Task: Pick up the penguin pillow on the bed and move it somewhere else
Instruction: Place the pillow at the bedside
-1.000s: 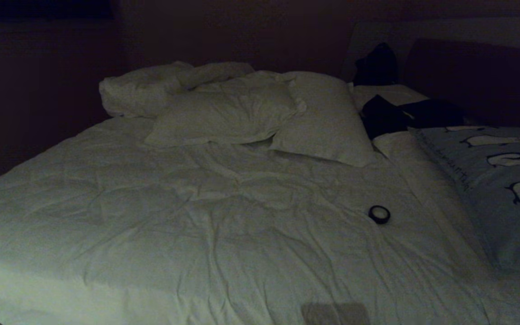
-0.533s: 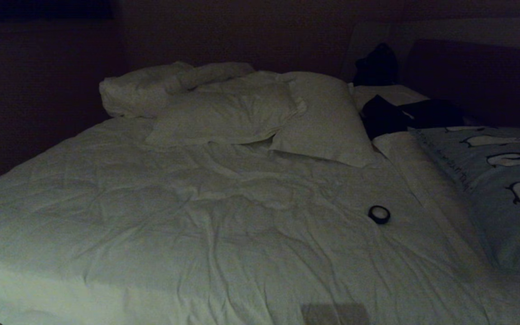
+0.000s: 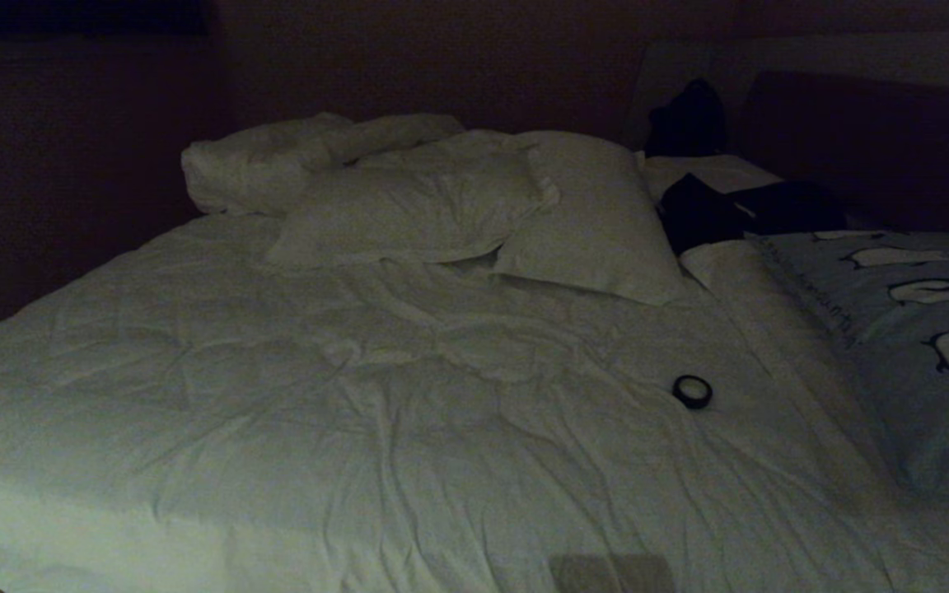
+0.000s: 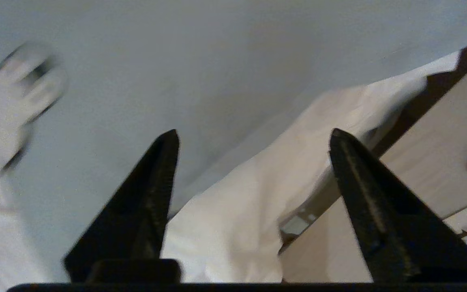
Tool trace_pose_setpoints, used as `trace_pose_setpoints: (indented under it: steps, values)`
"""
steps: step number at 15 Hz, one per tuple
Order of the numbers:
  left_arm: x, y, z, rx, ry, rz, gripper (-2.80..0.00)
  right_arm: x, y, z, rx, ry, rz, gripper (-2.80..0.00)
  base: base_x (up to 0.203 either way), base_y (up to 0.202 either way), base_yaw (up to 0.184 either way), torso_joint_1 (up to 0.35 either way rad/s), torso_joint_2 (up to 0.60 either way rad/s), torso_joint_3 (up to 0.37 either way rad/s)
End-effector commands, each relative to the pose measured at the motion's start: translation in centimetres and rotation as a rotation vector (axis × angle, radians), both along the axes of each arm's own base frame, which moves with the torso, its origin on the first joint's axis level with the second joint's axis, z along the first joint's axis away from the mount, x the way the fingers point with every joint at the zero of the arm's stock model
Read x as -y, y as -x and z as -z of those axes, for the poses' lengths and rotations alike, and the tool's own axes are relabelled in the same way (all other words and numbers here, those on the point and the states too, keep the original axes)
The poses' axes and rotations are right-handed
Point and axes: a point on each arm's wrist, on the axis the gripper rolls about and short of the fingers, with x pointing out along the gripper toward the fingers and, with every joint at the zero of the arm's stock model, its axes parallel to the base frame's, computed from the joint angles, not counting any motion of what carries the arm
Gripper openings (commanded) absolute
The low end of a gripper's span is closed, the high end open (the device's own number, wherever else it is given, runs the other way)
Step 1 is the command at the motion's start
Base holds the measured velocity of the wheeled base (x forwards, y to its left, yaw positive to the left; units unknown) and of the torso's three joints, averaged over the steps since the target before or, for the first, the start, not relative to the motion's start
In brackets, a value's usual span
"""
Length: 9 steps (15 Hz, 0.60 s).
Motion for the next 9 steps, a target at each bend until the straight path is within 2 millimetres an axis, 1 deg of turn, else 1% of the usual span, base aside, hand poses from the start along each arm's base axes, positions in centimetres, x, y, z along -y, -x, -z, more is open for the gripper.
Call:
trace_pose_setpoints:
  steps: [1, 3, 5, 7, 9]
  values:
    - [0.0, 0.0, 0.0, 0.001, -0.001, 0.001, -2.8, 3.9, 0.2, 2.1, 0.116, -0.125, -0.084, 0.0, 0.0, 0.0, 0.0, 0.0, 0.0, 0.0]
    - [0.0, 0.0, 0.1, -0.001, -0.001, 0.0, -2.8, 5.7, 1.1, 3.0, 0.194, -0.182, -0.115, 0.0, 0.0, 0.0, 0.0, 0.0, 0.0, 0.0]
    - [0.0, 0.0, 0.1, -0.001, -0.001, 0.0, -2.8, 6.1, 1.4, 3.6, 0.228, -0.224, -0.136, 0.0, 0.0, 0.0, 0.0, 0.0, 0.0, 0.0]
    - [0.0, 0.0, 0.0, 0.001, -0.001, 0.0, -2.8, 6.4, 1.3, 4.0, 0.244, -0.247, -0.152, 0.0, 0.0, 0.0, 0.0, 0.0, 0.0, 0.0]
    - [0.0, 0.0, 0.1, -0.001, -0.001, 0.001, -2.8, 6.7, 1.1, 4.3, 0.29, -0.284, -0.205, 0.0, 0.0, 0.0, 0.0, 0.0, 0.0, 0.0]
